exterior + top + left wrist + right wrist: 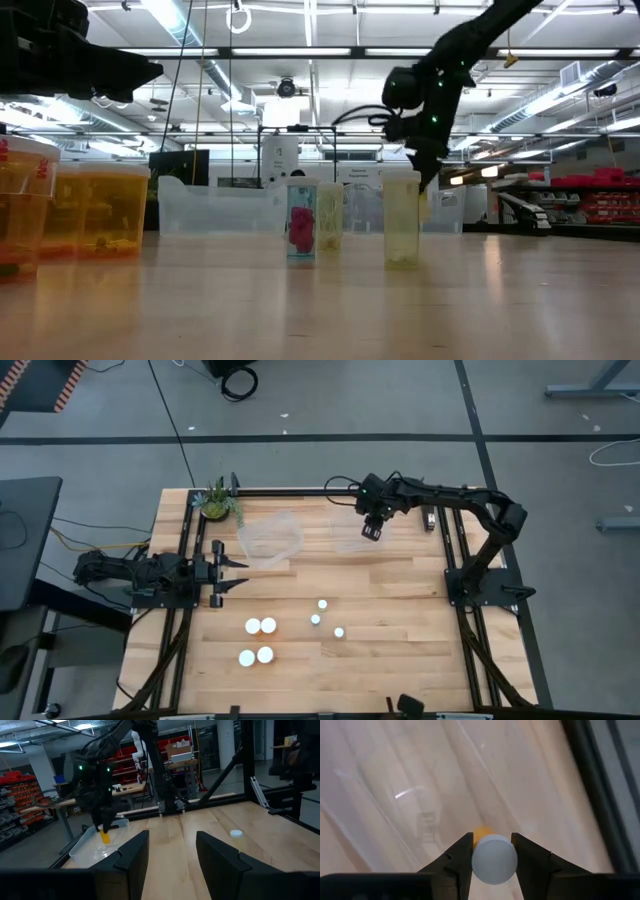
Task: Pick and place medicine bottles into bin by pill shape (circle, oval)
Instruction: Put the small orange pill bottle into the right transparent bin
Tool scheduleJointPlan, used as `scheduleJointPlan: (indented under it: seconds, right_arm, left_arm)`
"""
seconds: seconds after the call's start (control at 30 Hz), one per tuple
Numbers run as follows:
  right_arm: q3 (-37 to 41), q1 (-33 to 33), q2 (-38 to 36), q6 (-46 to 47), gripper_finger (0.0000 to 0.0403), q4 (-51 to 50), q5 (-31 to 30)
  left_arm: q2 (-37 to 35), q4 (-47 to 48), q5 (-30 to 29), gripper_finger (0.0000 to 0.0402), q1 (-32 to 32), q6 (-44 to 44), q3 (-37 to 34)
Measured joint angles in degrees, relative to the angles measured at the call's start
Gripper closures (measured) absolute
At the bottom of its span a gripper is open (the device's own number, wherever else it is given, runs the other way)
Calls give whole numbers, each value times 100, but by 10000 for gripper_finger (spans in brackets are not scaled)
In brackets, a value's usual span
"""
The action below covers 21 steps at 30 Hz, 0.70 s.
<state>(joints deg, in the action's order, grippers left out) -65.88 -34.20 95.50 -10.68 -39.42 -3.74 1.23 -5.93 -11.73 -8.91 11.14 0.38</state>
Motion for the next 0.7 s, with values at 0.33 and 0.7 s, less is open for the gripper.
scheduleJointPlan:
  seconds: [0.33, 0.7]
  right_arm:
    - [433, -93, 2, 12, 268, 461, 23]
    - [436, -93, 2, 59, 268, 584, 85]
  left_arm:
    - [0, 0, 0, 230, 0, 1, 1]
    - [0, 0, 0, 230, 0, 0, 0]
